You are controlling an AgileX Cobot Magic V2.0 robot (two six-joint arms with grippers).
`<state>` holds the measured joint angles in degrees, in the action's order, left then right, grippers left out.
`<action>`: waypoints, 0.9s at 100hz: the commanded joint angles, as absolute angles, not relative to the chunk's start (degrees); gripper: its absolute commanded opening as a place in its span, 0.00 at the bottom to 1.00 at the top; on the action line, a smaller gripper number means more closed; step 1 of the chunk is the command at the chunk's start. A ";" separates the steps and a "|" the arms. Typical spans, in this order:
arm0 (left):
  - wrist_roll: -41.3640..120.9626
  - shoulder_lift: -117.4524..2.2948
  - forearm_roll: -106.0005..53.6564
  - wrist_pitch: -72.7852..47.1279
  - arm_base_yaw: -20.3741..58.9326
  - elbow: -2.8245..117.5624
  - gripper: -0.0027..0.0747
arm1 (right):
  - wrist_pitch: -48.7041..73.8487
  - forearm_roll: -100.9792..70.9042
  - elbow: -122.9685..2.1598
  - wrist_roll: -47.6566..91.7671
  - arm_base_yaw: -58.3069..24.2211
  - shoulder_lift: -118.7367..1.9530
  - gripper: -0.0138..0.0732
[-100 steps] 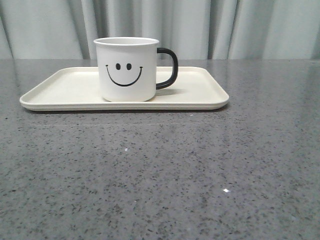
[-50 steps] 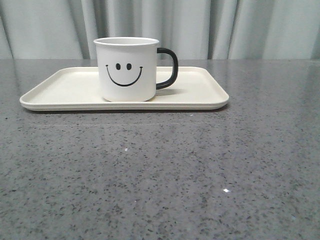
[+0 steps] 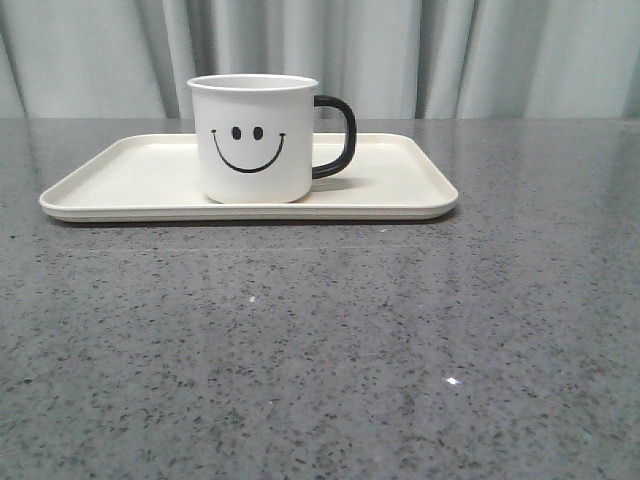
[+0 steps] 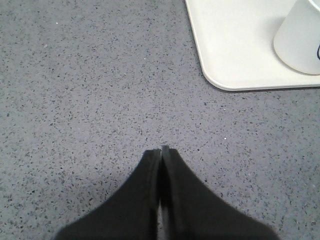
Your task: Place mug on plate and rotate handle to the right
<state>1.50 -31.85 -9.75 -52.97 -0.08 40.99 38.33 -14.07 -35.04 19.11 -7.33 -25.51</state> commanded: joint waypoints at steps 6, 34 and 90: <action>1.06 -31.98 -10.88 -48.94 0.34 42.42 0.01 | 34.59 -14.42 -36.38 19.06 -7.00 -25.91 0.08; 1.06 -31.44 -9.87 -45.99 0.34 41.93 0.01 | 34.59 -14.42 -36.38 19.06 -7.00 -25.91 0.08; 1.06 -7.86 -5.08 -8.73 0.34 12.79 0.01 | 34.59 -14.42 -36.38 19.06 -7.00 -25.91 0.08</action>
